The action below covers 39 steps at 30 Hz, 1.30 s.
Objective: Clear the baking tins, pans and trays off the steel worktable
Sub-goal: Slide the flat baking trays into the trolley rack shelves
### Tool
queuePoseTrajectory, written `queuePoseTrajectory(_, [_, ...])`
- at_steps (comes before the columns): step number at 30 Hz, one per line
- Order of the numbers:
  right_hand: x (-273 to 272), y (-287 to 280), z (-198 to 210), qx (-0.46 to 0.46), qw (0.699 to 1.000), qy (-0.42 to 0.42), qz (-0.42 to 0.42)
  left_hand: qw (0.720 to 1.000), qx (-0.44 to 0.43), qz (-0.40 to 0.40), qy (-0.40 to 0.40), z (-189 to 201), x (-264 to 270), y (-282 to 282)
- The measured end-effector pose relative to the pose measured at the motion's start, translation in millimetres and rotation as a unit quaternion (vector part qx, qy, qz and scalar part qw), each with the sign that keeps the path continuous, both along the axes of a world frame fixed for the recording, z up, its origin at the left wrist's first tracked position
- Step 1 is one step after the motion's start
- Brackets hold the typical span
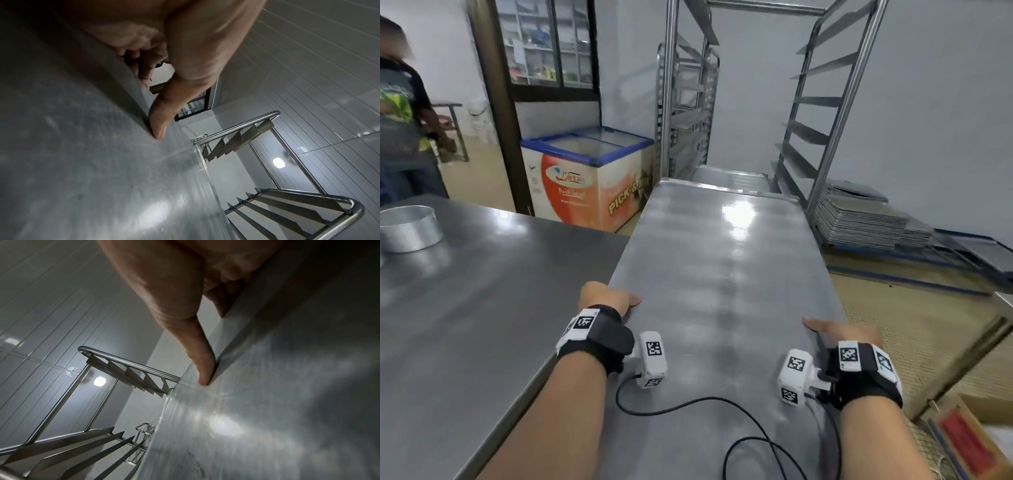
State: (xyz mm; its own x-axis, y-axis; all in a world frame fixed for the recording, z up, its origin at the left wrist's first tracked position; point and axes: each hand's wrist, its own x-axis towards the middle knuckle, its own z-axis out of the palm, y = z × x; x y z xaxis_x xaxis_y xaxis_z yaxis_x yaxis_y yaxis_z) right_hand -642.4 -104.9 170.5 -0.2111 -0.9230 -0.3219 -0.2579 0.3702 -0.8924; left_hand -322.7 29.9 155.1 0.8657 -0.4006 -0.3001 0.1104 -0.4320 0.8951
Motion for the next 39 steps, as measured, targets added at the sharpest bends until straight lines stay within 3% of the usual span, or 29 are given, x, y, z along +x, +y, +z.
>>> queuePoseTrajectory(11, [26.7, -107.6, 7.8, 0.027, 1.000, 0.001, -0.003, 1.000, 0.000, -0.014, -0.013, 3.8, 24.3, -104.7])
queuePoseTrajectory(25, [99.3, -245.2, 23.0, 0.002, 1.000, 0.005, 0.004, 0.993, 0.047, -0.070, -0.076, 11.0, 117.4, -267.4])
queuePoseTrajectory(31, [121.6, -295.9, 33.4, 0.015, 1.000, -0.011, 0.023, 0.995, 0.047, -0.075, -0.051, 13.1, 144.2, -321.3])
queuePoseTrajectory(39, [152.8, -377.3, 47.4, 0.017, 0.997, 0.044, 0.056, 0.993, 0.060, -0.071, -0.067, 30.5, 168.3, -394.0])
